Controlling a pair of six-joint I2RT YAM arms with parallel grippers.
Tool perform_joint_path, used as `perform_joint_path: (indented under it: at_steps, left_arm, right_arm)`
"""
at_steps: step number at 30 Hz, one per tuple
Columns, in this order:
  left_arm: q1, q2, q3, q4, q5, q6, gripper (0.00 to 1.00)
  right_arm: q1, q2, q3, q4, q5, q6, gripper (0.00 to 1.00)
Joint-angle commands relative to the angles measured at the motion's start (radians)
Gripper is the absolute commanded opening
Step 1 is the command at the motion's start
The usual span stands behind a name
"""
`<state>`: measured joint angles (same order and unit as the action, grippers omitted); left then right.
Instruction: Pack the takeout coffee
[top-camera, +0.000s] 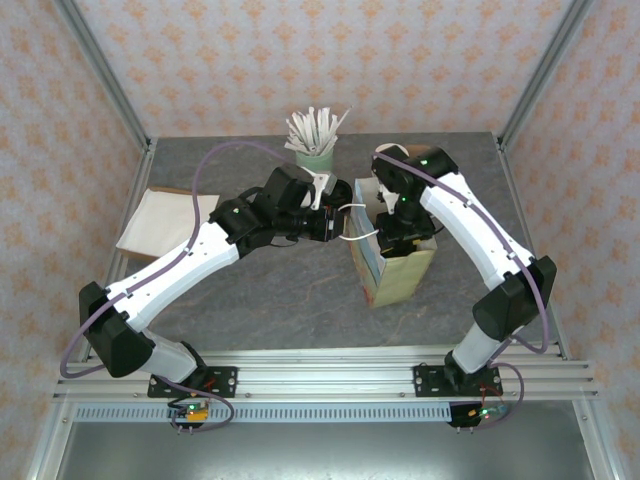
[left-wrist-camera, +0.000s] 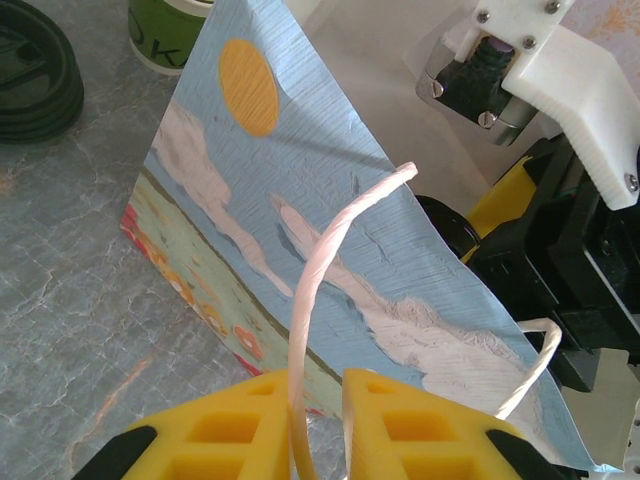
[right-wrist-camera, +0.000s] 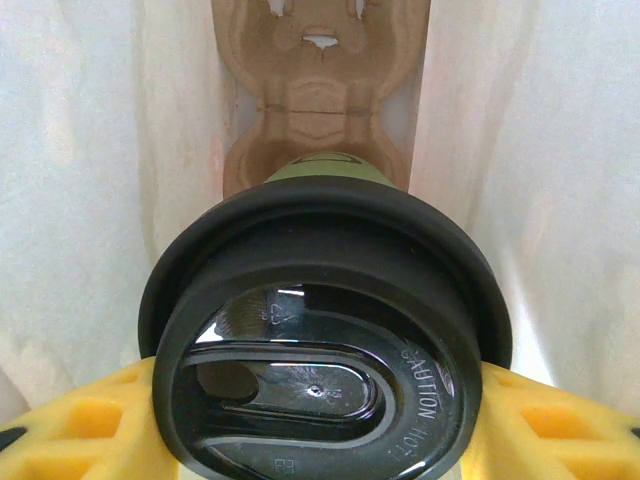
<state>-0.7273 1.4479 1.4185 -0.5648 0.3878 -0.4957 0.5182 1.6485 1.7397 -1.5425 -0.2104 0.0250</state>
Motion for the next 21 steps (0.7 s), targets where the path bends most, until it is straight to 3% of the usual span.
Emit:
perform_joint_path:
  at_steps: [1,21]
  left_arm:
    - [-0.013,-0.032,0.013,-0.018,-0.018,0.019,0.2]
    - [-0.014,-0.032,0.011,-0.021,-0.019,0.017,0.2]
  right_arm:
    - [-0.003,0.0,-0.013,0.015,0.008,0.01,0.53]
    - [-0.004,-0.007,-0.089,0.066,0.021,0.024,0.53]
